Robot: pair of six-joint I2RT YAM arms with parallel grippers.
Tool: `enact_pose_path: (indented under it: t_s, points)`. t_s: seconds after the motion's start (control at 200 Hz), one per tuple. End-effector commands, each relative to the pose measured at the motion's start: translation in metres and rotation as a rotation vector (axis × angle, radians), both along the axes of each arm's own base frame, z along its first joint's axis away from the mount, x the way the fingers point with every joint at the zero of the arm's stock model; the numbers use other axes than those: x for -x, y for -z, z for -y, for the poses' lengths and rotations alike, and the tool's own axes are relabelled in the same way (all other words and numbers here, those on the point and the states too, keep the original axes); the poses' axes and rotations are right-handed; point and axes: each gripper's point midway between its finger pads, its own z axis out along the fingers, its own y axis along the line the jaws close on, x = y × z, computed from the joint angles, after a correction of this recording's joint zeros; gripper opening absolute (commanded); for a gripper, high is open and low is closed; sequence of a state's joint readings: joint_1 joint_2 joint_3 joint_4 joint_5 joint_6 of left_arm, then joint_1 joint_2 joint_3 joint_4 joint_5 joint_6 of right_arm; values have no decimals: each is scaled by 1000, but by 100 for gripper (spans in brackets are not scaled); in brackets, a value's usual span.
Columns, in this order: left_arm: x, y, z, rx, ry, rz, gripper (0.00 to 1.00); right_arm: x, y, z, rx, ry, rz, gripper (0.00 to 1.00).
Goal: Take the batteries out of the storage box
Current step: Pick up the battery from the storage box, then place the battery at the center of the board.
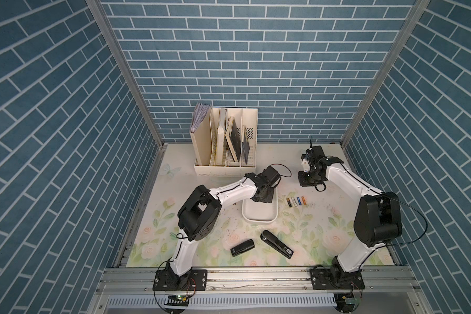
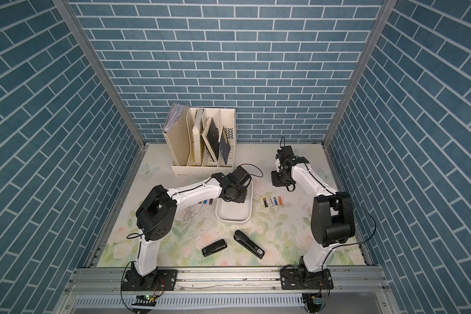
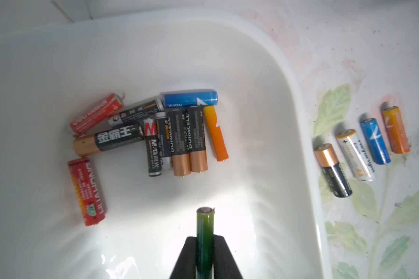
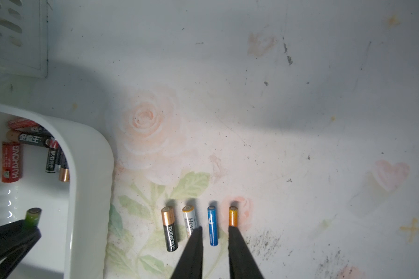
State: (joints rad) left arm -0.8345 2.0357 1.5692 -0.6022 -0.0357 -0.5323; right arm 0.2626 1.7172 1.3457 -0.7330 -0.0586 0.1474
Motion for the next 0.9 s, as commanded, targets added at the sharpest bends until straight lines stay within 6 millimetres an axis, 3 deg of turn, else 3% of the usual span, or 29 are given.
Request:
enact_pose_path:
  t_s: [0.0,0.19,0.395,0.645,0.895]
  points:
    - [-3,-10,-23,-15,-41,-5,18,-4,-3,-1,-3,-26,7,23]
    - [-15,-28,-59,-6,-105,14,19,-6,-4,-2,-4,-26,8,23]
    - [-25,-38,-118,-35,-195,29,19,-9,-6,-3,-4,-27,10,23]
    - [-27,-26,-185,-88,-288,7,19,-8,-6,-2,-3,-25,7,23]
    - [-24,3,-222,-131,-319,-39,19,-8,-6,-1,4,-21,1,23]
